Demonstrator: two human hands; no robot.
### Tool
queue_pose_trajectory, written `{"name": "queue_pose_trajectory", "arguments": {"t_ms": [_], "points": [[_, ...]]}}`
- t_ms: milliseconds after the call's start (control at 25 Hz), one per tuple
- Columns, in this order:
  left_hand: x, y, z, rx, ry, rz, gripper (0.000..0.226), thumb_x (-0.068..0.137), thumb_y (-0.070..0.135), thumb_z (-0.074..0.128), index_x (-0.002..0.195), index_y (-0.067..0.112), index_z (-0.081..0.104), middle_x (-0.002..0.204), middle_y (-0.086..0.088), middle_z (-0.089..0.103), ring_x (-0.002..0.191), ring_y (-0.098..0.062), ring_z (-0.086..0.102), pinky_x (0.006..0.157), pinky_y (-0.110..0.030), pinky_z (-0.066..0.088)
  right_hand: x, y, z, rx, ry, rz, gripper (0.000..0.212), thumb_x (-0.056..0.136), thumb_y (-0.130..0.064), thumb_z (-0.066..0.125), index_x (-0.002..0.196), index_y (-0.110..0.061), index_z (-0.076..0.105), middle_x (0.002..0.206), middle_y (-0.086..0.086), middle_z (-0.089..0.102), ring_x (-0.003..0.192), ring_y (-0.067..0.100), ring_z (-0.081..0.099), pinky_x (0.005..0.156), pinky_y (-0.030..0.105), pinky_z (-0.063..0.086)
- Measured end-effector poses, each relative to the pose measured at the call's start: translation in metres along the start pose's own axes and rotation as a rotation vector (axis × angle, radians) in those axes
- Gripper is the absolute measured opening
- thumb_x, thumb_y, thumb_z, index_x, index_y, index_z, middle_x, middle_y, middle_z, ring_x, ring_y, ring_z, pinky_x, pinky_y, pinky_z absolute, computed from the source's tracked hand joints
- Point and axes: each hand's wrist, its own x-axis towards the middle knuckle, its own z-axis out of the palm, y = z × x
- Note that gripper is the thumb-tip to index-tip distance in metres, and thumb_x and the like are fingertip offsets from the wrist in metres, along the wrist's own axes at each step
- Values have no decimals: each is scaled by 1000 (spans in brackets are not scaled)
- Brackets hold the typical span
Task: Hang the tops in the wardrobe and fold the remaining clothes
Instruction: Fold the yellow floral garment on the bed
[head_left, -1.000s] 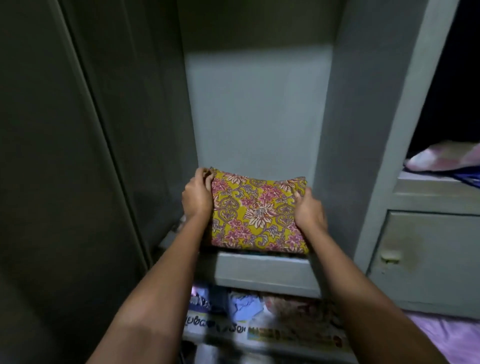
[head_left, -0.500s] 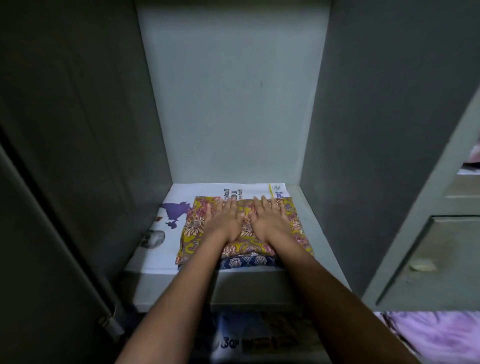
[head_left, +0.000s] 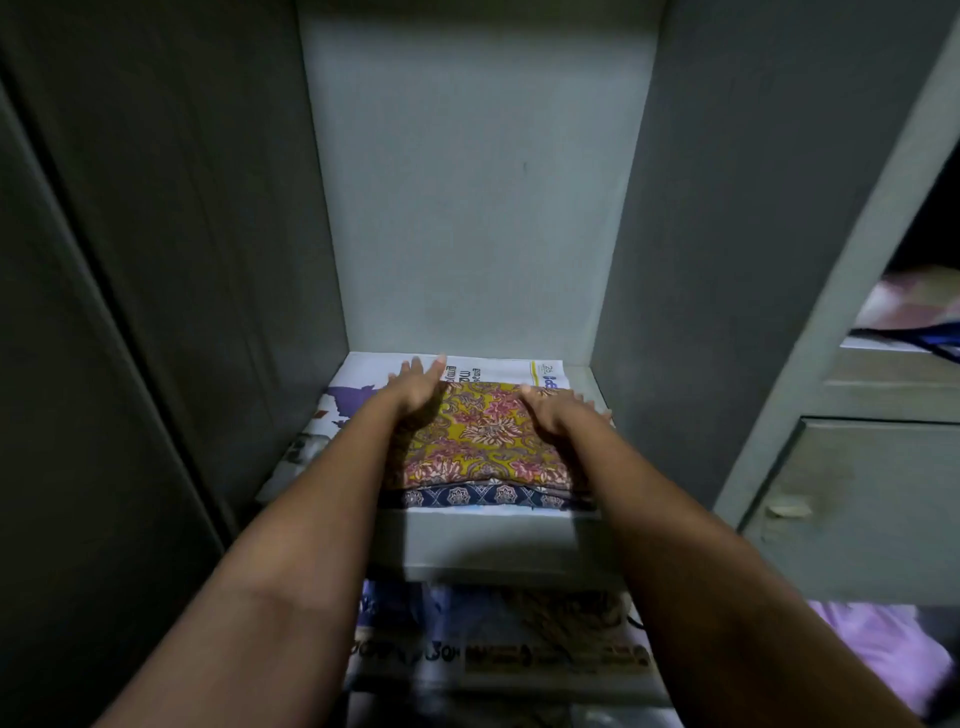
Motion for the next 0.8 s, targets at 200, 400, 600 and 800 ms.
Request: {"name": "queue_pose_trajectory", "arguments": {"t_ms": [200, 400, 600, 800], "points": [[-89, 27, -18, -504, 246, 121, 63, 102, 50, 19, 149, 8, 25, 157, -8, 21, 145, -22, 21, 119, -35, 14, -77, 15, -30, 462, 25, -255, 80, 97, -60, 16, 148, 2, 22, 156, 17, 19, 144, 31, 21, 117, 39, 18], [-203, 39, 15, -634, 310, 123, 60, 103, 46, 23, 148, 8, 29, 155, -8, 26, 144, -22, 24, 118, -35, 17, -191, 76, -23, 745, -38, -402, 68, 100, -52, 19, 150, -6, 21, 157, 8, 18, 145, 22, 18, 116, 34, 13], [-313, 48, 54, -742, 249, 194, 56, 102, 43, 29, 147, 9, 32, 154, -4, 29, 142, -17, 26, 117, -31, 17, -286, 143, -7, 829, -10, -370, 65, 101, -51, 17, 149, -7, 25, 156, 7, 22, 145, 22, 17, 115, 33, 14], [-393, 87, 54, -804, 141, 233, 60, 101, 47, 29, 149, 10, 25, 156, 1, 19, 143, -15, 22, 115, -31, 15, -360, 193, -30, 938, 31, -296, 71, 98, -58, 18, 152, -11, 15, 159, 5, 13, 146, 23, 11, 116, 39, 10]]}}
